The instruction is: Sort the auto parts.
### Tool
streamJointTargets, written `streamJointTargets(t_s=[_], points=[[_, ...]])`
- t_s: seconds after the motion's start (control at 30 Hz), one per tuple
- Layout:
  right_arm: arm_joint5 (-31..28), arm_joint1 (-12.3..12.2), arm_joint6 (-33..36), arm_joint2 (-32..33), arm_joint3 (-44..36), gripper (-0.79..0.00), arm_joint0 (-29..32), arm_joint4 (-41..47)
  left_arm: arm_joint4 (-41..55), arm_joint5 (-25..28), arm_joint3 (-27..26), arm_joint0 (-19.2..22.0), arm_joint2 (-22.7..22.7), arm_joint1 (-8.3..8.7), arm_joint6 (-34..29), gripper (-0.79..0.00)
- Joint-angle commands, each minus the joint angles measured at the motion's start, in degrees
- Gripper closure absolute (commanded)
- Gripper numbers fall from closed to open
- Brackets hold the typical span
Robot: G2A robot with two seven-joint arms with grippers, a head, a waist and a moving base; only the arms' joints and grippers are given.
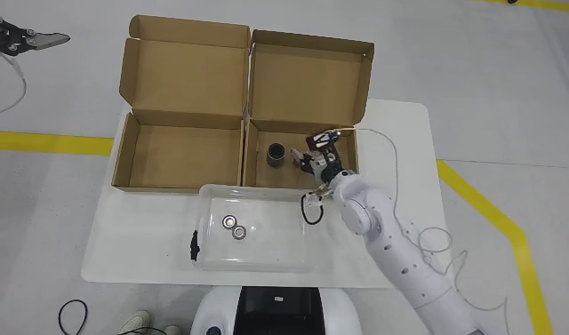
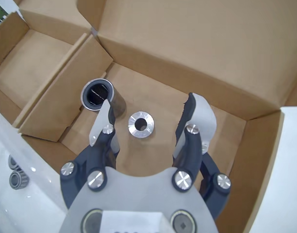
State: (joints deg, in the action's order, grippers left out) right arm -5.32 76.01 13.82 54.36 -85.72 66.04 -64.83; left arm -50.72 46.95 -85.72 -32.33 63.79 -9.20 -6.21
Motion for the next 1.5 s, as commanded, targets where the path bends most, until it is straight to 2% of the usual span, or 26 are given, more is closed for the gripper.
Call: streamJointTargets(t_s=[0.0, 0.2, 0.5, 0.6, 1.33, 1.47], points=[[-6.19, -0.72, -3.16, 0.80, -2.30, -0.548, 1.98, -2.12, 0.00, 0.00, 0.00, 0.00, 0.00, 0.00, 0.00, -0.785], [-18.40, -2.11, -8.63, -0.28, -6.88, -0.699, 5.20, -11.81, 0.00, 0.00, 0.00, 0.00, 0.00, 0.00, 0.00, -0.785], [-30.87, -2.35, -12.32, -3.33, -5.52, -0.720, 3.08, -14.64, 0.00, 0.00, 0.00, 0.00, 0.00, 0.00, 0.00, -0.785], [-35.19, -2.38, -13.55, -4.17, -4.64, -0.785, 2.00, -14.43, 0.00, 0.00, 0.00, 0.00, 0.00, 0.00, 0.00, -0.785], [-35.63, -2.17, -13.46, -4.61, -2.98, -0.785, 0.83, -12.92, 0.00, 0.00, 0.00, 0.00, 0.00, 0.00, 0.00, -0.785], [-33.60, -2.04, -11.67, -5.22, -4.23, -0.785, 1.67, -12.33, 0.00, 0.00, 0.00, 0.00, 0.00, 0.00, 0.00, -0.785]])
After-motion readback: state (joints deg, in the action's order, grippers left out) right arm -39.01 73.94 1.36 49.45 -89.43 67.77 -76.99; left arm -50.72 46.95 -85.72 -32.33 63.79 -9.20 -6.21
